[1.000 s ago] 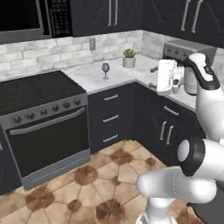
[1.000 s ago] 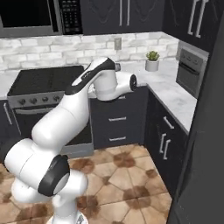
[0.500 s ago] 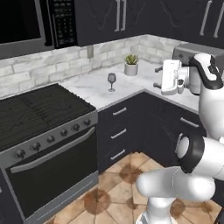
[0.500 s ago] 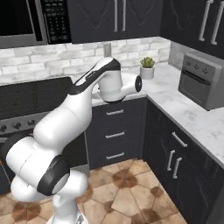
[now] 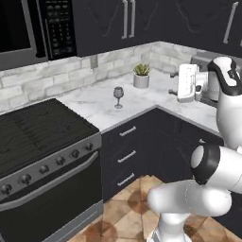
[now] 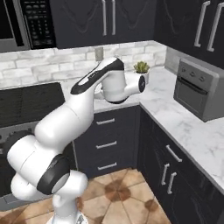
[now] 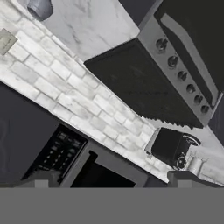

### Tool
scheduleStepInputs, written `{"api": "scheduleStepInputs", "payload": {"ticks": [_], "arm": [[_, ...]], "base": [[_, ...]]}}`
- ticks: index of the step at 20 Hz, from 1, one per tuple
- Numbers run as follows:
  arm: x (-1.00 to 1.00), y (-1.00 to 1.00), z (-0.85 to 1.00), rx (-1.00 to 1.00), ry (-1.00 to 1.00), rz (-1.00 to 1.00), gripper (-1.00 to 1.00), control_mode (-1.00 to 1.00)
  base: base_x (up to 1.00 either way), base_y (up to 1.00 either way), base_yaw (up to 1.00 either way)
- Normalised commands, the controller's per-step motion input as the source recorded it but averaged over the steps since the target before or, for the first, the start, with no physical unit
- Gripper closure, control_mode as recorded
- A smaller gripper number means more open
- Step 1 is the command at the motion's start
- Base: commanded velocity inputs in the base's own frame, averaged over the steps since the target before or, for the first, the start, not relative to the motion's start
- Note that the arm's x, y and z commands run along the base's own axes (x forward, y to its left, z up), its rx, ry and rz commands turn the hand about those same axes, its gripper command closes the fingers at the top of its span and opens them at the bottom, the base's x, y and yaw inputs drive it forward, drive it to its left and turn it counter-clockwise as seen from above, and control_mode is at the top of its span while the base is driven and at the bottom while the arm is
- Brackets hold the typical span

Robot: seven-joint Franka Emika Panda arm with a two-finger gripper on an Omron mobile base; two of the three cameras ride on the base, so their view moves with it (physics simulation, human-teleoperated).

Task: Retrieve the wine glasses from the counter and place one next to each plate.

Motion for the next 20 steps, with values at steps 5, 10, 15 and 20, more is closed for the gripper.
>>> {"api": "scheduleStepInputs", "payload": {"ticks": [5,10,15,20], "arm": [[0.00,0.00,0.00,0.00,0.00,0.00,-1.00,1.00],[0.00,0.00,0.00,0.00,0.00,0.00,-1.00,1.00],[0.00,0.00,0.00,0.00,0.00,0.00,-1.00,1.00],[0.00,0.00,0.00,0.00,0.00,0.00,-1.00,1.00]], "base": [[0.92,0.11,-0.01],[0.72,0.07,-0.02],[0.38,-0.12,0.00],[0.41,-0.42,0.01]]}}
